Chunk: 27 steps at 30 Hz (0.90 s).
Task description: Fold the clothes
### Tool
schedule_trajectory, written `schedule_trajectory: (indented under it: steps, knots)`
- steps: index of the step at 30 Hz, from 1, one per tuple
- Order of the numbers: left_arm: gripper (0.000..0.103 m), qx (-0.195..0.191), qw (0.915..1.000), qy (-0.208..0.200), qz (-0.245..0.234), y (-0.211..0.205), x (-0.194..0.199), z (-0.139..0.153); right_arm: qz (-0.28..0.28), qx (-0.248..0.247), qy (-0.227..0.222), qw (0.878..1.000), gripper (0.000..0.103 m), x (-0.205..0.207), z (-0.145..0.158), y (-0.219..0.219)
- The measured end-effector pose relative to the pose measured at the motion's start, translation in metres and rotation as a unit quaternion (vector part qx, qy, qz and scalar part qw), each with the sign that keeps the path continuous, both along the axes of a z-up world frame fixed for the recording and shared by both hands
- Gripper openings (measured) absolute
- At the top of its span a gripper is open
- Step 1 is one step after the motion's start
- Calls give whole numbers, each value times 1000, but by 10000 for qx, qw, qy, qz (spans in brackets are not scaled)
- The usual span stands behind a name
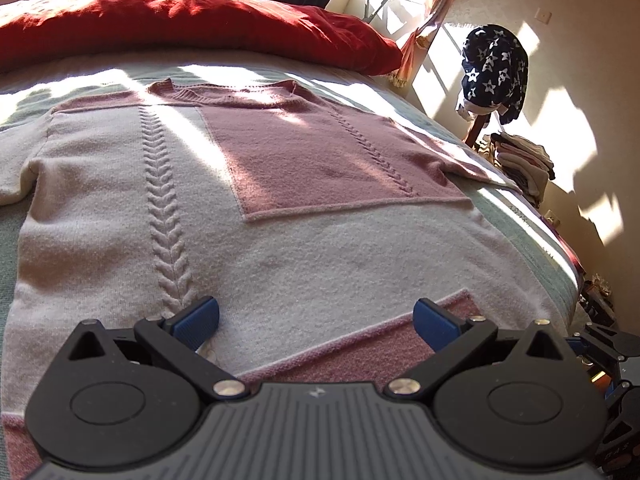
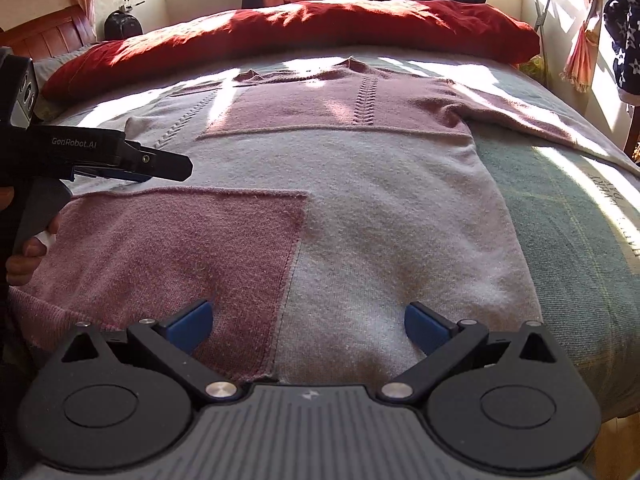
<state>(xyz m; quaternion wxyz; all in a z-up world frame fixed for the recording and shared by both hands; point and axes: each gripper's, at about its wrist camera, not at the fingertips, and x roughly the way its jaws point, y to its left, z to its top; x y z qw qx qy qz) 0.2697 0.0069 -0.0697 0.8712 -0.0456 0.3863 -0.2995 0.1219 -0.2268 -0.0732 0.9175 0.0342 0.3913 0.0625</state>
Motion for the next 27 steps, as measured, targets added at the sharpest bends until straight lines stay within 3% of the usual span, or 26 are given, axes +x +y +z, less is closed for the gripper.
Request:
schedule_trajectory:
  steps: [4, 6, 11, 16, 20, 23, 27]
  knots:
    - [102, -79, 9995, -167, 241, 2, -15, -4, -40, 361, -23, 9993, 103, -15, 8, -14]
    - [102, -57, 9985, -465, 301, 3, -29, -7, -55, 502, -113, 9987, 103, -25, 13, -22]
    - [102, 517, 9949, -665, 564, -5, -57, 3, 6, 758, -415, 9963, 103, -52, 28, -37]
    - [102, 374, 9925, -934, 689, -1, -81, 18, 596, 691, -806, 9926, 103, -49, 43, -27]
    - [102, 526, 9927, -354, 1026, 12, -79, 0, 1073, 934, -1147, 9832, 103, -23, 56, -17]
    - [102, 252, 9936, -336, 1047, 29, -90, 6, 1284, 1175, -1386, 9749, 103, 0, 64, -14]
    - [102, 49, 9869, -188, 1603, 61, -74, 35, 1662, 1393, -1336, 9670, 103, 37, 59, -11]
